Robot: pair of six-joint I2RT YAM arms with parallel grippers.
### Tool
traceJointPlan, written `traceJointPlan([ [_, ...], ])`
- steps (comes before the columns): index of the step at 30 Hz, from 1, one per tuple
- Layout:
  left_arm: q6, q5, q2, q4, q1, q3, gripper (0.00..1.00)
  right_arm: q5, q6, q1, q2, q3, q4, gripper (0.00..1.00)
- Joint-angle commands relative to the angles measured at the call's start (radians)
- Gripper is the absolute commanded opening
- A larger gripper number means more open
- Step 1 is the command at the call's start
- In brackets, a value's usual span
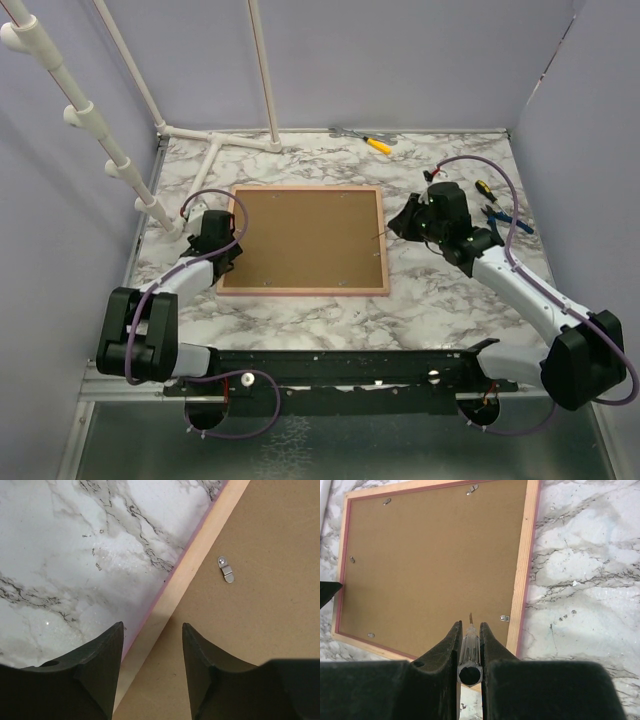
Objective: Take the photo out of the frame
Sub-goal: Adjust the photo frame at the center of the board.
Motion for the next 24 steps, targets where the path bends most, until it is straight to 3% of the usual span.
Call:
traceJointPlan([
  [1,0.002,0.041,0.028,0.036,0.021,-0.008,0.49,0.037,0.000,-0.001,0.021,-0.003,0.014,0.00],
  [12,0.005,0.117,0.083,0.089,0.026,-0.014,0.38,0.168,-0.037,0.000,0.081,0.044,-0.047,0.01],
  [24,-0.003,0.188,0.088,0.132,0.025,-0.047,0.27,0.163,-0.084,-0.001,0.148,0.055,-0.033,0.01],
])
